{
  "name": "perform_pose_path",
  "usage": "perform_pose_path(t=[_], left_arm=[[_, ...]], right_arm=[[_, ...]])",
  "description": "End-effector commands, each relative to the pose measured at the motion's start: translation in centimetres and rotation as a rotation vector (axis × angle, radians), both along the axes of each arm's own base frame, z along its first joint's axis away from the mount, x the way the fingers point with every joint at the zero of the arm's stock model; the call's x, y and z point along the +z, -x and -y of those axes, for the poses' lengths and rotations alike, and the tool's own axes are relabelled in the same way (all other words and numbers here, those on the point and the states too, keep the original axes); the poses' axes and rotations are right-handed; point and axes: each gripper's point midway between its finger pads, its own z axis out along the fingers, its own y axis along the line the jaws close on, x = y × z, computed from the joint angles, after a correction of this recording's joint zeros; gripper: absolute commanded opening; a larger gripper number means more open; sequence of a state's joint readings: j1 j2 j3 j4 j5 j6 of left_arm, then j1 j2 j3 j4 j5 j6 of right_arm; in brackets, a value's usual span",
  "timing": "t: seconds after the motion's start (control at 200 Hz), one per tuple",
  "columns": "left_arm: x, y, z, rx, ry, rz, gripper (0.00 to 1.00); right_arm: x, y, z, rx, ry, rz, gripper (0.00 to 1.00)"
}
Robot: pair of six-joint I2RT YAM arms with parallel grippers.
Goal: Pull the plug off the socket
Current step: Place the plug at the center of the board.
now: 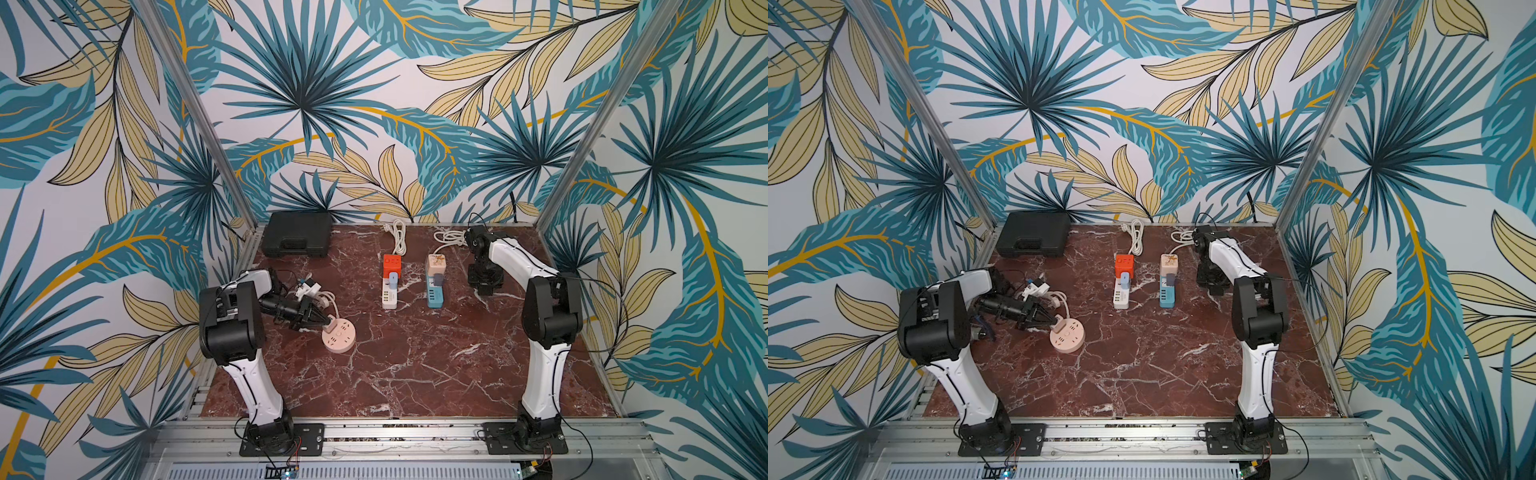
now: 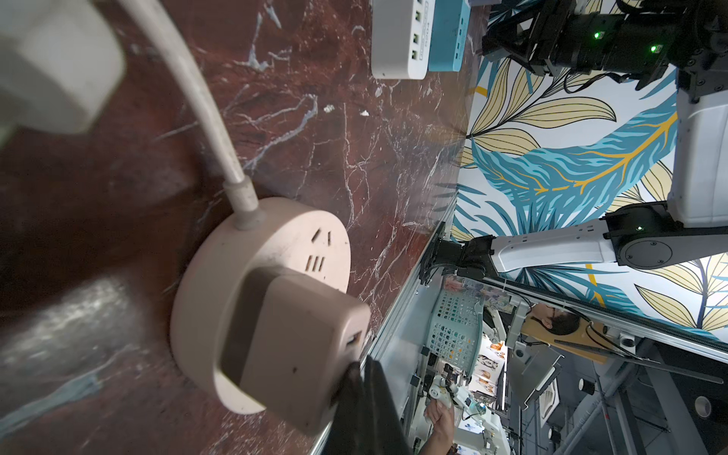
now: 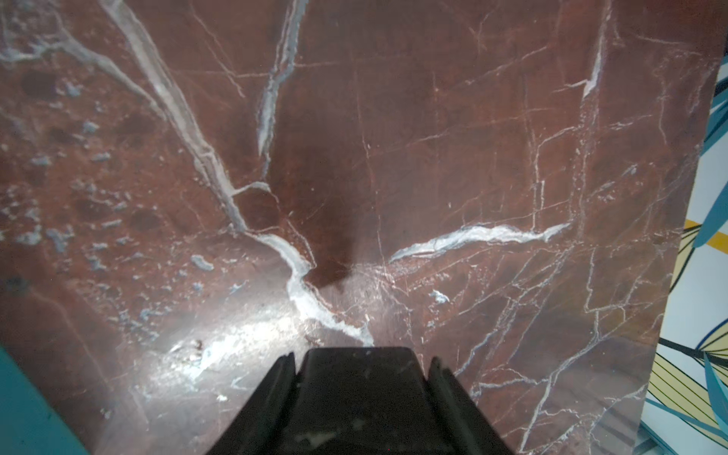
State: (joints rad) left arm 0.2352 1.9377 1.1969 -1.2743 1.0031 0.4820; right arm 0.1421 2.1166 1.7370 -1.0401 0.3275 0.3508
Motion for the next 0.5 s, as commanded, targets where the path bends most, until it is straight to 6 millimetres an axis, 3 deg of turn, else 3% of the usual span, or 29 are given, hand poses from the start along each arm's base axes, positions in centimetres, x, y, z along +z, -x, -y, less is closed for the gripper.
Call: perform_pose_path(t=[0.0, 0.305, 0.496], left_arm=[[-6.6, 0.7, -3.4, -0.111, -0.290, 0.031, 0.00], [-6.5, 0.8, -3.3, -0.111, -0.286, 0.028, 0.00], [-6.2, 0.7, -3.3, -0.108, -0.285, 0.032, 0.00]], right_arm=[[-1.2, -0.1, 0.7, -0.018, -0.013, -0.035, 0.39], [-2.2, -2.1, 2.2, -0.062, -0.057, -0.028, 0.68], [-2.9, -2.9, 2.2, -0.072, -0.106, -0.029, 0.79]])
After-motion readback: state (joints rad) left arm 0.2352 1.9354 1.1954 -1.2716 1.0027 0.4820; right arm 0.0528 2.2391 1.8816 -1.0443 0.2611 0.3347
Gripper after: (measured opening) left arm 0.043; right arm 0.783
